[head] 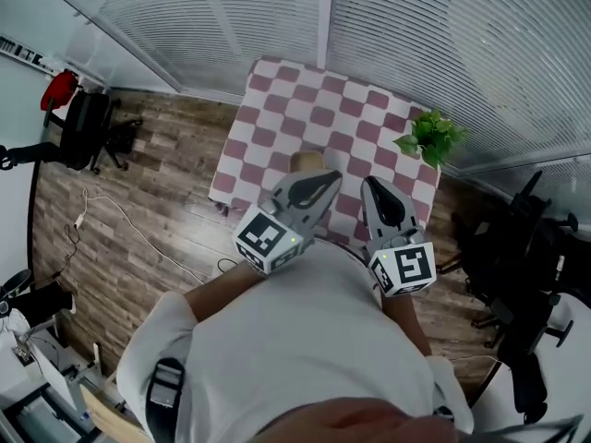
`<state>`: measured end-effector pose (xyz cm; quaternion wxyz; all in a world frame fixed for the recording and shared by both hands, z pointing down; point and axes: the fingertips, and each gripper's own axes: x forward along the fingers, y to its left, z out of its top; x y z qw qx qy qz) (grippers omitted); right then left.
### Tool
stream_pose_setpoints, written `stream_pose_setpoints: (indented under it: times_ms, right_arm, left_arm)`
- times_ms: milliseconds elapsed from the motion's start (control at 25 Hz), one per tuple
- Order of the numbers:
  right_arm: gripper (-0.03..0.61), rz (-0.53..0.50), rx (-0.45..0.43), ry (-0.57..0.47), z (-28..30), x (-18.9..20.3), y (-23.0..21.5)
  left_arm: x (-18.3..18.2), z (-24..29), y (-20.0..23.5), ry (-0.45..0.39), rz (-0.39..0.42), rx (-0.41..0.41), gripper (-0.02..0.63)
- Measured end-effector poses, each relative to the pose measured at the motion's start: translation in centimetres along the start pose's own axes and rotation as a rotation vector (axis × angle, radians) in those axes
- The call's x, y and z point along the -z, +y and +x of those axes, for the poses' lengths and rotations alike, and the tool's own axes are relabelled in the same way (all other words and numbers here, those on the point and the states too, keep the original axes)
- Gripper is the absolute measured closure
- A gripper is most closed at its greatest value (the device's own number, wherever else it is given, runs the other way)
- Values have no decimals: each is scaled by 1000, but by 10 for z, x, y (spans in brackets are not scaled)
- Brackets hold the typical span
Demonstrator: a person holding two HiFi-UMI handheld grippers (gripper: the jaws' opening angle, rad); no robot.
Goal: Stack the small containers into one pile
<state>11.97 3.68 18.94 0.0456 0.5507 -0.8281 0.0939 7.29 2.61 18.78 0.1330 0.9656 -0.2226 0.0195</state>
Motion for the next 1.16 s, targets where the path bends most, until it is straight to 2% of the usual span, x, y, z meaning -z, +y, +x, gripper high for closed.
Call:
stream_pose_setpoints:
  times_ms: [440,1160]
  right_arm:
    - [548,-4,-1,-40,-2,-16,-7]
    - [546,1,-15,-38,-5,-11,-10]
  left_arm:
    - [-8,17,-8,-23,20,25,577]
    - [-3,18,-11,-23,-32,-7,577]
